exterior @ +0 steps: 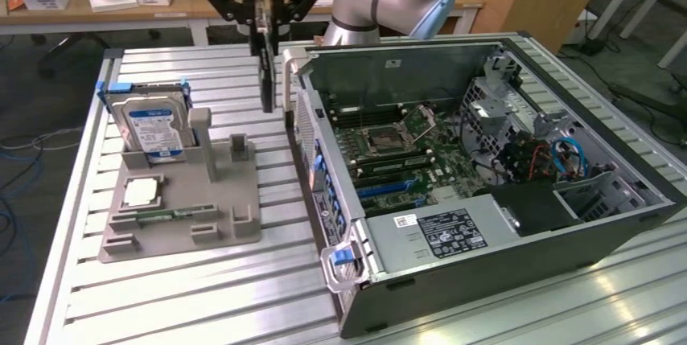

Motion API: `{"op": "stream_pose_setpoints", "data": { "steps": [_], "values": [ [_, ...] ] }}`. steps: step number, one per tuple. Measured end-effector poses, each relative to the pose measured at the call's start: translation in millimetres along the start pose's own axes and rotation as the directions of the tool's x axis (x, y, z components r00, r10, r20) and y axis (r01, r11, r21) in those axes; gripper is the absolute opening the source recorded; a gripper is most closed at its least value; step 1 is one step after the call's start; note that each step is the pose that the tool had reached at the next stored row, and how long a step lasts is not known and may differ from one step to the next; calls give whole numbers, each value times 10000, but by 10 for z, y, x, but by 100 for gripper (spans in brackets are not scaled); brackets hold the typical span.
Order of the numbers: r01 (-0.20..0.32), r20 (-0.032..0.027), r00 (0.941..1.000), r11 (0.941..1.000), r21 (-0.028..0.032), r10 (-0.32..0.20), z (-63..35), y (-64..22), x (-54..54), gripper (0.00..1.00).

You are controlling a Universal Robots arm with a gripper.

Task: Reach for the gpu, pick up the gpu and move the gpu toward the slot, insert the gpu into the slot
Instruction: 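Pick up the gpu and move the gpu toward the slot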

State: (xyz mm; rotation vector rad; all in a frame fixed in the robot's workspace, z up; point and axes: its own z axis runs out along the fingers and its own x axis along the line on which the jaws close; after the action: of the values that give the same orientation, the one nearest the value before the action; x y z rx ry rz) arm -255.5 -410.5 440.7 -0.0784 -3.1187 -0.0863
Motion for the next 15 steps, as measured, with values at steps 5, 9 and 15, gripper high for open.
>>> {"op": "stream_pose_setpoints", "data": {
  "steps": [5,9,15],
  "values": [
    [-3,-4,10000,10000,24,3,-2,7,-147,26],
    [-4,-5,10000,10000,15,4,-2,17,-327,26],
    [-1,-5,10000,10000,14,1,6,29,-601,26]
  ]
}}
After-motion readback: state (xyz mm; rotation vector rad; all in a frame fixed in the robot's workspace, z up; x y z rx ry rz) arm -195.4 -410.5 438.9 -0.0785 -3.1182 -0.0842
